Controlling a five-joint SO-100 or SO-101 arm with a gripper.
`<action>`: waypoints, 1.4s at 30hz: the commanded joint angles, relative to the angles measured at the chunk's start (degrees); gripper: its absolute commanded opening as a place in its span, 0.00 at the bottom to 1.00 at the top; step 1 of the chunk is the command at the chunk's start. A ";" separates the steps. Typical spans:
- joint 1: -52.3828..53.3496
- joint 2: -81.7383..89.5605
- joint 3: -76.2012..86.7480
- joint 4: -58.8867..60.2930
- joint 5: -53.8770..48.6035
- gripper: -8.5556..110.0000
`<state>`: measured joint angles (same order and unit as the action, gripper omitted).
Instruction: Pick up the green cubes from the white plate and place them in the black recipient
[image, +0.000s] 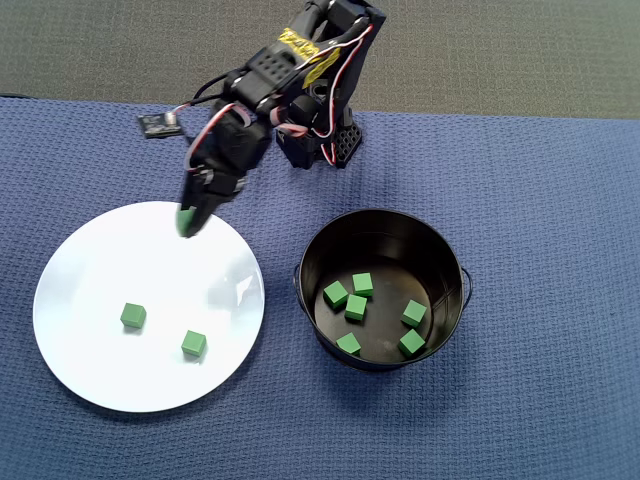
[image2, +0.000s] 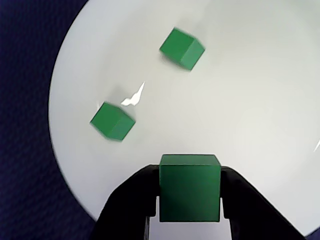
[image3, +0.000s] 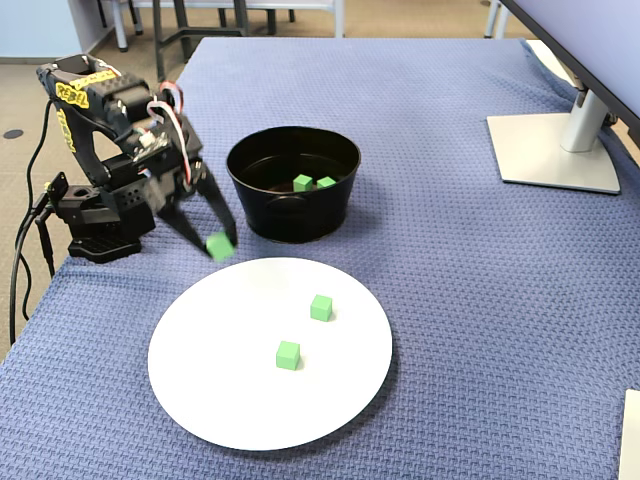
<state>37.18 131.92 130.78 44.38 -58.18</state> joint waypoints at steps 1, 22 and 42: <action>-4.48 6.77 -8.88 11.34 7.38 0.07; -45.09 6.59 -13.45 13.80 39.81 0.07; -42.28 6.24 -18.63 20.13 28.39 0.35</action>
<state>-11.51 137.20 117.86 62.84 -23.82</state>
